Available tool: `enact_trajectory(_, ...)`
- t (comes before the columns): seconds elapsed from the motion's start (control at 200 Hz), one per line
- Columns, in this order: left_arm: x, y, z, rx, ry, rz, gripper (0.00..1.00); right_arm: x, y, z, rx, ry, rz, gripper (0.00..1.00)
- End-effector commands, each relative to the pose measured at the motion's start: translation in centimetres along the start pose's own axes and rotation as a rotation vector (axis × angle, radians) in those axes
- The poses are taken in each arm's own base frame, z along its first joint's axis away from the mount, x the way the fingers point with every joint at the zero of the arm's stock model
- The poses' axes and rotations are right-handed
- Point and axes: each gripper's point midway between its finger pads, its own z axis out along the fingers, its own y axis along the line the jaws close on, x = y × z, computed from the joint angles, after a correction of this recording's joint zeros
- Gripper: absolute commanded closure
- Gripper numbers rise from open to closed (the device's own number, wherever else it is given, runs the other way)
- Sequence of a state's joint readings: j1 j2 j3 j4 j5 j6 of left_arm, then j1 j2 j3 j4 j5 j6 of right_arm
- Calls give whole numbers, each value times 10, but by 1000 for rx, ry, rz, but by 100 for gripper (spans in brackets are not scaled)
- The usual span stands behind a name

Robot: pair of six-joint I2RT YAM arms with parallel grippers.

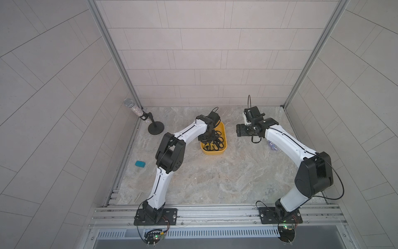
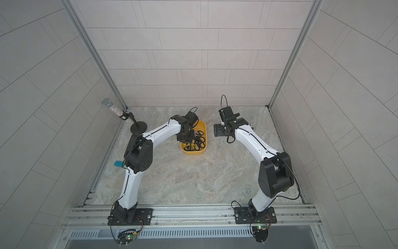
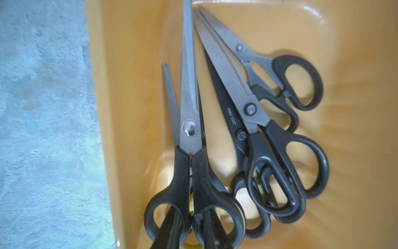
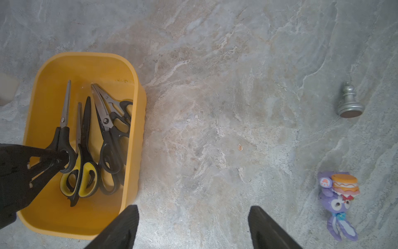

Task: Take the scissors out of the storage box
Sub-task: Pick up the scissors from the storage box, then place the scissors at the center of the board.

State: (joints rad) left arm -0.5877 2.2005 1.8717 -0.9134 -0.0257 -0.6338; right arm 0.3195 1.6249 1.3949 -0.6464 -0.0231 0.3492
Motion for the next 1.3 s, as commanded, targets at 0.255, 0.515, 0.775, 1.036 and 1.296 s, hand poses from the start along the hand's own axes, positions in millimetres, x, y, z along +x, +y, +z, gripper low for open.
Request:
enact_trajectory(0.255, -8, -6, -36, 17, -53, 53, 100, -12, -2, -10, 9, -35, 4, 16)
enact_trajectory(0.515, 10, 9, -80, 40, -89, 69, 100, -12, -3, -3, 23, -14, 17, 15)
enact_trajectory(0.775, 52, 52, -98, -6, -79, 67, 100, -8, 11, 4, 22, 7, -17, 16)
enact_trajectory(1.036, 101, 93, -86, -60, -32, 57, 100, -3, 36, 8, 4, 25, -59, 16)
enact_trajectory(1.296, 137, 102, -48, -58, 68, 59, 100, 3, 48, 12, -3, 47, -79, 16)
